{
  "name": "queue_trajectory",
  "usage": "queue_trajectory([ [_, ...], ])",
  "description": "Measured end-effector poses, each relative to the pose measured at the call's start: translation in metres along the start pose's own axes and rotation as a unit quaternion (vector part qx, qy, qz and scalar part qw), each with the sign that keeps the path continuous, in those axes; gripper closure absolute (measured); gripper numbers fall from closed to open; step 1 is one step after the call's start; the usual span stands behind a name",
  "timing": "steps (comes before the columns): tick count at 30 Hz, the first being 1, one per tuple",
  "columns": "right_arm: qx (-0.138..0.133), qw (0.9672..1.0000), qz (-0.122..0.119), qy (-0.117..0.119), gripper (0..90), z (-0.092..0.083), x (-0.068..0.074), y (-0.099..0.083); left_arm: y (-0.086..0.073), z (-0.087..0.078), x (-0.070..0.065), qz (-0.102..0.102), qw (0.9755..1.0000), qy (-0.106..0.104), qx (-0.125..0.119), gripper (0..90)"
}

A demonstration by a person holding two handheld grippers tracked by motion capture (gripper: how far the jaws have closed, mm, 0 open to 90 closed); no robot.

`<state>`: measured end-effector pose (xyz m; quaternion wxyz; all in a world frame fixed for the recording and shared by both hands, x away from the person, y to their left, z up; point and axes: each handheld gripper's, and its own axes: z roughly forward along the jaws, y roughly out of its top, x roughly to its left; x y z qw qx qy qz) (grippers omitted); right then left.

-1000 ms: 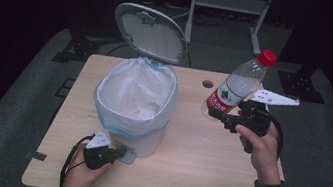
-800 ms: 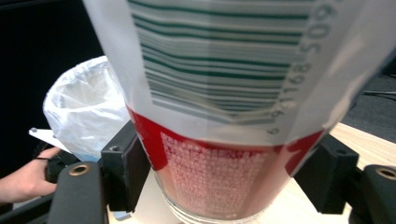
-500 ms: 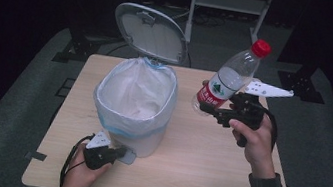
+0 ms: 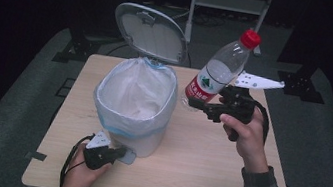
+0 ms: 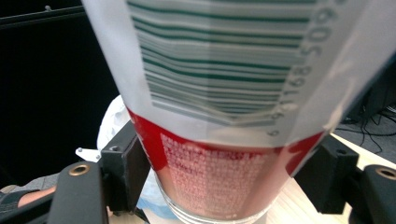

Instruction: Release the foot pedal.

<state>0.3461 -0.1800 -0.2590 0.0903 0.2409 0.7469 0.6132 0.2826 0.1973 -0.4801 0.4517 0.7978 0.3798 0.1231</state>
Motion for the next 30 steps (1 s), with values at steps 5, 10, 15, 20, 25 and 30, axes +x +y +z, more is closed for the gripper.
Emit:
queue_trajectory([
  [5, -0.001, 0.9999, -0.005, 0.011, 26.3, 0.009, 0.006, 0.006, 0.000, 0.000, 0.000, 0.001, 1.0000, 0.000, 0.000, 88.5],
  [10, -0.004, 0.9997, -0.007, 0.022, 26.3, 0.017, 0.010, 0.011, 0.000, 0.000, 0.000, 0.000, 1.0000, 0.000, 0.000, 88.5],
  [15, -0.006, 0.9995, -0.008, 0.030, 26.3, 0.026, 0.013, 0.016, 0.000, 0.000, 0.000, 0.000, 1.0000, 0.000, 0.000, 88.5],
  [20, -0.006, 0.9992, -0.006, 0.039, 26.3, 0.037, 0.015, 0.019, 0.000, 0.000, 0.000, 0.000, 1.0000, 0.000, -0.001, 88.5],
  [25, -0.001, 0.9988, -0.006, 0.048, 26.2, 0.048, 0.017, 0.020, 0.000, 0.000, 0.000, 0.001, 1.0000, 0.000, 0.000, 88.4],
  [30, 0.006, 0.9985, -0.007, 0.054, 26.2, 0.061, 0.019, 0.020, 0.000, 0.000, 0.000, 0.001, 1.0000, 0.000, 0.000, 88.4],
])
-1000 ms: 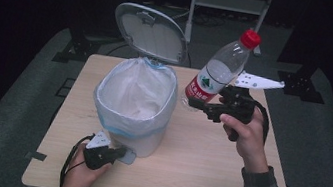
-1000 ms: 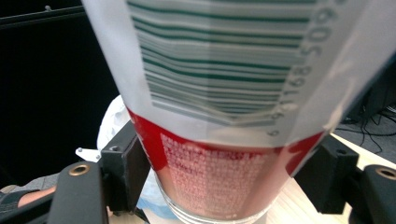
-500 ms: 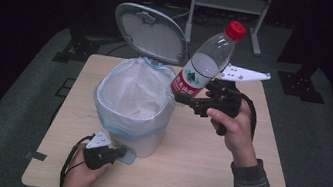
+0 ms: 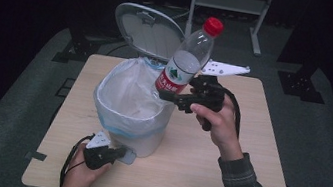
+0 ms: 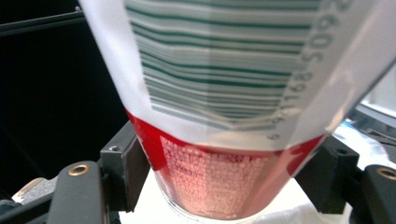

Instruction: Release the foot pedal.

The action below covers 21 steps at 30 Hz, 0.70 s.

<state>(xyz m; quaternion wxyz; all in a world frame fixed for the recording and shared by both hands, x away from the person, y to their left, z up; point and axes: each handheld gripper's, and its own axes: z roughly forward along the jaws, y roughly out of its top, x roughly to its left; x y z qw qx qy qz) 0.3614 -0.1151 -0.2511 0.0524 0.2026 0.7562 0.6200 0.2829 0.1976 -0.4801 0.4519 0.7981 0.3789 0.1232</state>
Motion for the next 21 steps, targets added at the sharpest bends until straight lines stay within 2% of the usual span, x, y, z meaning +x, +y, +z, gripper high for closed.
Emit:
queue_trajectory([
  [9, 0.013, 0.9999, 0.000, 0.007, 25.7, 0.022, 0.001, -0.002, 0.000, 0.000, 0.000, 0.000, 1.0000, 0.000, 0.000, 88.3],
  [21, 0.029, 0.9995, -0.005, 0.010, 25.5, 0.037, 0.003, -0.007, 0.000, 0.000, 0.000, 0.000, 1.0000, 0.001, 0.000, 88.2],
])
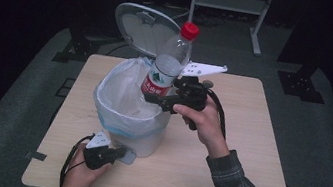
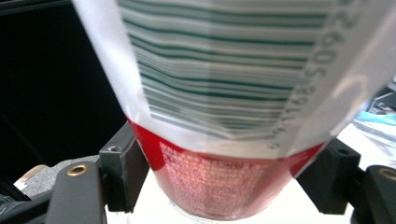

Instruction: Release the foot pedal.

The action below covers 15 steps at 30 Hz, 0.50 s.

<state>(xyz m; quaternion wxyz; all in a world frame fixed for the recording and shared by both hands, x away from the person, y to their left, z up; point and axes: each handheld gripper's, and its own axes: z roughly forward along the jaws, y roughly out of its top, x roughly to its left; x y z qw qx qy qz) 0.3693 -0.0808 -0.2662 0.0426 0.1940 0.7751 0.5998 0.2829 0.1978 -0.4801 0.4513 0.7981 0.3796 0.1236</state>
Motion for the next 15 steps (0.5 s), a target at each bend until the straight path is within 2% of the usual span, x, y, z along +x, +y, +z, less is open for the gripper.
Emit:
queue_trajectory([
  [15, 0.016, 0.9999, -0.002, 0.002, 25.0, 0.0048, -0.0001, -0.0068, 0.0000, 0.0001, 0.0000, 0.000, 1.0000, -0.001, 0.000, 88.2],
])
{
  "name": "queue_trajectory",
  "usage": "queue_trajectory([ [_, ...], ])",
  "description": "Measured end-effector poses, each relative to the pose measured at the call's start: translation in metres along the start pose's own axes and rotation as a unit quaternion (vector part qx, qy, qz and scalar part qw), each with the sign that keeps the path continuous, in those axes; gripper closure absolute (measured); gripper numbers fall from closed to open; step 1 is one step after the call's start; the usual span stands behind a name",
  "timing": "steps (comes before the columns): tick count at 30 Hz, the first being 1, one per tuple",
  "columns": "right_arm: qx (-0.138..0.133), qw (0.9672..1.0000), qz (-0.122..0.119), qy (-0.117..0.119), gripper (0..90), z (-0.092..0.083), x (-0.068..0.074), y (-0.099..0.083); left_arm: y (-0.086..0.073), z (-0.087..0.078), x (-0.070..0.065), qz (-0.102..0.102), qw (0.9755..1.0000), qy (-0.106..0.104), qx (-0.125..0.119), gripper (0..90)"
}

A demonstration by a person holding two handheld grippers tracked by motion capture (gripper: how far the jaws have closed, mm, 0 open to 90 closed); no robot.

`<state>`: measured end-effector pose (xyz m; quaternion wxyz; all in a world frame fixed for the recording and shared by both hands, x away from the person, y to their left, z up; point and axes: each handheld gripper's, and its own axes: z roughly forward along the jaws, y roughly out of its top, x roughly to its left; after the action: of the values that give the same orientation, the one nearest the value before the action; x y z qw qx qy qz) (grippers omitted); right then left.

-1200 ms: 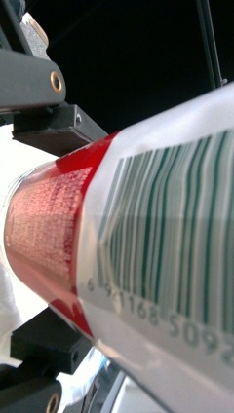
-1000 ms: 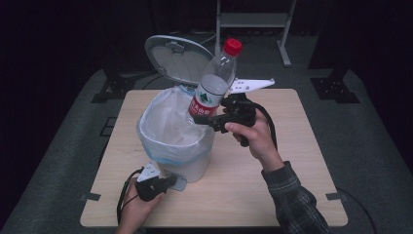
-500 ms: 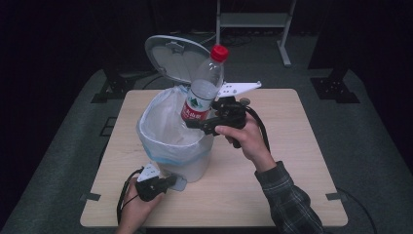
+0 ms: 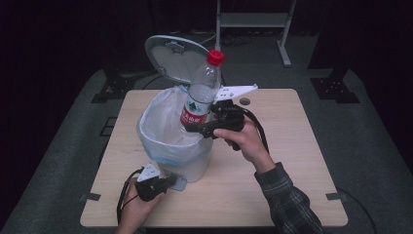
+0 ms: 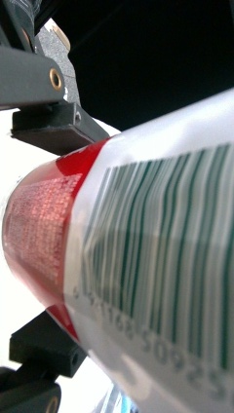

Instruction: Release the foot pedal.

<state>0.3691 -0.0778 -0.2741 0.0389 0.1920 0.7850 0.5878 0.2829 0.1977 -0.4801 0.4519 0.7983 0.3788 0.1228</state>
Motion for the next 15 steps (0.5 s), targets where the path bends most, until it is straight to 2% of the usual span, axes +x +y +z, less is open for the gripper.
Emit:
queue_trajectory([
  [5, -0.002, 1.0000, 0.004, 0.008, 22.0, -0.0017, -0.0003, -0.0024, -0.0001, 0.0000, -0.0003, -0.002, 1.0000, 0.001, 0.000, 88.2],
  [11, -0.001, 1.0000, 0.000, 0.007, 19.9, -0.0030, 0.0000, -0.0027, -0.0002, -0.0001, -0.0004, -0.002, 1.0000, 0.001, 0.000, 88.0],
  [12, -0.001, 0.9999, 0.002, 0.015, 20.9, -0.0033, -0.0001, -0.0026, -0.0001, 0.0000, -0.0003, -0.001, 1.0000, 0.000, 0.000, 88.0],
  [14, 0.001, 1.0000, -0.004, 0.002, 21.2, -0.0043, 0.0008, -0.0026, -0.0002, -0.0001, -0.0004, -0.002, 1.0000, 0.001, 0.000, 88.0],
  [15, 0.000, 1.0000, -0.003, 0.005, 21.1, -0.0048, 0.0004, -0.0028, -0.0001, -0.0001, -0.0002, -0.002, 1.0000, 0.001, 0.000, 88.0],
])
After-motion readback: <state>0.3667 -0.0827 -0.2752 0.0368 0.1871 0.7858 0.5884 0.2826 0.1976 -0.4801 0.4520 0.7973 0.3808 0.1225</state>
